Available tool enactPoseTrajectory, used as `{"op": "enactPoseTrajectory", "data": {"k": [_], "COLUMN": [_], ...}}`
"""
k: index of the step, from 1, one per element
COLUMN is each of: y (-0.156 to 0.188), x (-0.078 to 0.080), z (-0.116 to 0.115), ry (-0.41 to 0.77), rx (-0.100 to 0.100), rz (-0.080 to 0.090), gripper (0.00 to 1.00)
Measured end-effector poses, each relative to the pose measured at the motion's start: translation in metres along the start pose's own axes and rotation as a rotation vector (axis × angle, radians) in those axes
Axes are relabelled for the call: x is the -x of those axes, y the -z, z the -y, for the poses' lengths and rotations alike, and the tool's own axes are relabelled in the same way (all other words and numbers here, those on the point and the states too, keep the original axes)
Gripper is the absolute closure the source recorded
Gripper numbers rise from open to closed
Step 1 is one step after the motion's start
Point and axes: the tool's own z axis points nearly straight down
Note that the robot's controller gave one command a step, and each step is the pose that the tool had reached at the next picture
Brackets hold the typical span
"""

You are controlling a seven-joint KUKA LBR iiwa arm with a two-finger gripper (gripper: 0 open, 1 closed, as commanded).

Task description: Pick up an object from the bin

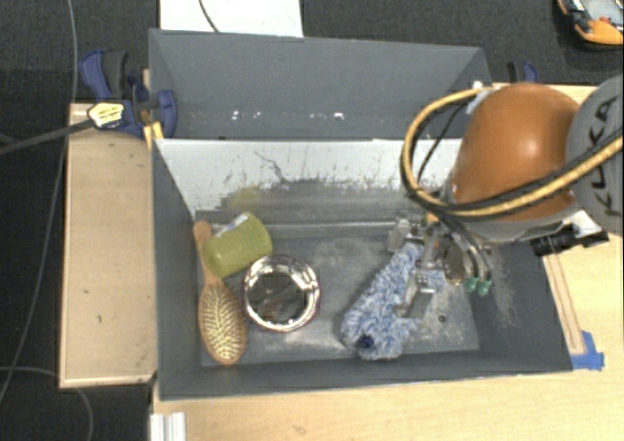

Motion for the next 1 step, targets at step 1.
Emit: {"op": "enactPoseTrajectory", "data": {"k": [1], "y": [0.0215], "x": [0.0016], "z": [0.0046], "ry": [0.010], "rx": [0.002], "rz": [0.011], "gripper": [0.00]}}
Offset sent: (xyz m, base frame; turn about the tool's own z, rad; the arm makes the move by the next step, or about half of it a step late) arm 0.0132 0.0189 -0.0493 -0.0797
